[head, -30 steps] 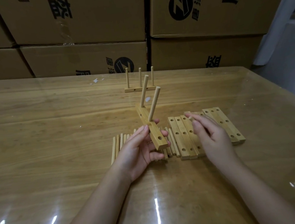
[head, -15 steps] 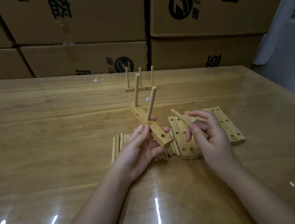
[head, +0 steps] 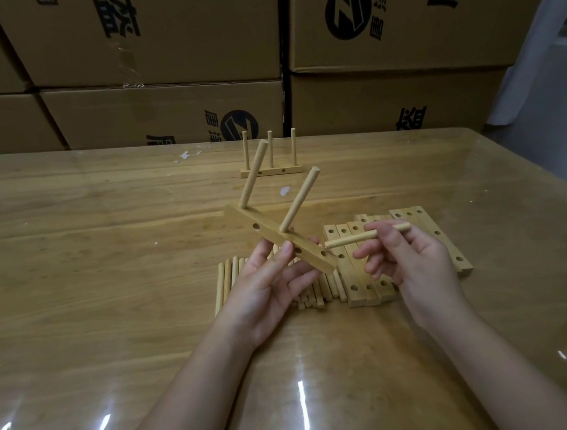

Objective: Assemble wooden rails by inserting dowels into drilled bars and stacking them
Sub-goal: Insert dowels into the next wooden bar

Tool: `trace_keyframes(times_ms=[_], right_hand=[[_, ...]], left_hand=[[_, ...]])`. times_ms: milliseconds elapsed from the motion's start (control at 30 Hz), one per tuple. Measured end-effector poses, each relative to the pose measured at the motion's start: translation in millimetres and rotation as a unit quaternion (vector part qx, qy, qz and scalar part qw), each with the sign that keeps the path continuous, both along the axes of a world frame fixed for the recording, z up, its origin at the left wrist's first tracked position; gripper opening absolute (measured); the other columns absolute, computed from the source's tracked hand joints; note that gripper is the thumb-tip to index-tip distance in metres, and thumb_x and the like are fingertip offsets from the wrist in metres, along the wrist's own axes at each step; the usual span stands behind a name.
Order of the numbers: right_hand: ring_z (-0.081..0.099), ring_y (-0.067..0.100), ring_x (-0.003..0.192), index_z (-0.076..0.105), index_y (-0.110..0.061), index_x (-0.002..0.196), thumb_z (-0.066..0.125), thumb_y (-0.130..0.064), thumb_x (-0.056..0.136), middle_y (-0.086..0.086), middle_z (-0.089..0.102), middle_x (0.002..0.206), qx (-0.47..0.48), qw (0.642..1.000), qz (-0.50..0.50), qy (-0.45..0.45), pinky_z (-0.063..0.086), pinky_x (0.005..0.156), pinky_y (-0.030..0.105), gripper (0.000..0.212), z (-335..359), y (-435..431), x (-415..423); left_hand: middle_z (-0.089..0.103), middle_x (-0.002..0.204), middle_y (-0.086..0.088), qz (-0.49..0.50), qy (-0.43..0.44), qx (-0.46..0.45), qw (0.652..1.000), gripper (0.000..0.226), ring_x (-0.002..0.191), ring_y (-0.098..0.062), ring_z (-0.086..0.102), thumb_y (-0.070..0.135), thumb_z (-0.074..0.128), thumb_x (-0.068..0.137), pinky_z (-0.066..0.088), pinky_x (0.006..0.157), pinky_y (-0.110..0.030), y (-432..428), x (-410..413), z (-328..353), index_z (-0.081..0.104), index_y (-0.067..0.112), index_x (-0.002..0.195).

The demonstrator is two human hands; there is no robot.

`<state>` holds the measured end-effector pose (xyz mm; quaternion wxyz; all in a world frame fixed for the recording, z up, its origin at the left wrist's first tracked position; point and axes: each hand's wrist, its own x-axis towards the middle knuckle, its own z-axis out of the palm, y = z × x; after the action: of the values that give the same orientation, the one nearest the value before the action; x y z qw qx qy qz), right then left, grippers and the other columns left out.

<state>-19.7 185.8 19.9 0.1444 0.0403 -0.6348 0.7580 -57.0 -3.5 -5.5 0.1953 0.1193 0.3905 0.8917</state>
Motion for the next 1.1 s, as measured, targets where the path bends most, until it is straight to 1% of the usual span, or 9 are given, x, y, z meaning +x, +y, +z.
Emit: trace_keyframes(times_ms=[67,233,367,533,733,900,1100], right_hand=[[0.061,0.014,0.055,0.064,-0.008,0.094,0.056,-0.033,0.082,0.013,0.070,0.074,0.002,1.000,0.008,-0.006,0.050,0.050,0.021,0.029,-0.7,-0.4,0.1],[0.060,0.013,0.055,0.065,-0.010,0.093,0.056,-0.035,0.081,0.012,0.071,0.075,0.010,1.000,0.013,-0.015,0.050,0.050,0.021,0.028,0.3,0.5,0.1],[0.060,0.013,0.054,0.065,-0.010,0.092,0.056,-0.034,0.081,0.011,0.071,0.075,0.021,0.999,0.014,-0.020,0.050,0.049,0.020,0.028,0.8,1.0,1.0],[0.059,0.012,0.054,0.064,-0.009,0.093,0.054,-0.031,0.083,0.010,0.071,0.074,0.032,0.999,0.016,-0.027,0.049,0.049,0.020,0.026,0.7,2.6,0.1],[0.057,0.012,0.052,0.064,-0.009,0.090,0.055,-0.033,0.082,0.009,0.069,0.069,0.039,0.999,0.016,-0.022,0.048,0.048,0.020,0.027,0.2,3.1,0.0],[0.057,0.012,0.053,0.063,-0.010,0.090,0.055,-0.036,0.081,0.008,0.069,0.069,0.053,0.998,0.016,-0.019,0.047,0.048,0.019,0.029,-1.2,3.1,-1.1],[0.058,0.012,0.052,0.059,-0.009,0.090,0.052,-0.033,0.083,0.005,0.068,0.066,0.100,0.995,0.005,0.002,0.049,0.050,0.020,0.026,-2.0,3.6,-1.9]], left_hand=[[0.070,0.109,-0.016,0.002,0.000,-0.004,1.000,0.044,0.104,-0.031,0.067,0.024,0.070,0.074,0.056,0.078,-0.033,0.1,0.4,0.5,0.055,0.017,0.115],[0.070,0.109,-0.017,0.004,0.000,-0.002,1.000,0.043,0.101,-0.031,0.068,0.023,0.071,0.072,0.057,0.077,-0.033,-0.6,0.9,1.0,0.058,0.018,0.113],[0.071,0.105,-0.017,0.011,-0.002,-0.005,1.000,0.044,0.097,-0.029,0.070,0.021,0.072,0.070,0.057,0.075,-0.033,-0.2,1.1,2.2,0.056,0.016,0.110],[0.071,0.102,-0.017,0.012,0.002,-0.009,1.000,0.033,0.096,-0.029,0.070,0.015,0.065,0.077,0.058,0.074,-0.033,-1.3,1.0,1.0,0.055,0.015,0.109],[0.072,0.101,-0.015,0.016,0.011,-0.013,1.000,0.036,0.095,-0.029,0.070,0.019,0.069,0.074,0.058,0.075,-0.034,-0.8,0.2,-0.3,0.058,0.017,0.108],[0.071,0.103,-0.016,0.012,0.011,-0.014,1.000,0.031,0.096,-0.029,0.070,0.016,0.065,0.079,0.058,0.075,-0.033,-2.0,-0.4,-1.8,0.058,0.018,0.109],[0.071,0.104,-0.017,0.005,0.013,-0.028,1.000,0.038,0.095,-0.030,0.070,0.016,0.068,0.077,0.057,0.075,-0.033,-1.6,-0.5,-2.2,0.056,0.017,0.112]])
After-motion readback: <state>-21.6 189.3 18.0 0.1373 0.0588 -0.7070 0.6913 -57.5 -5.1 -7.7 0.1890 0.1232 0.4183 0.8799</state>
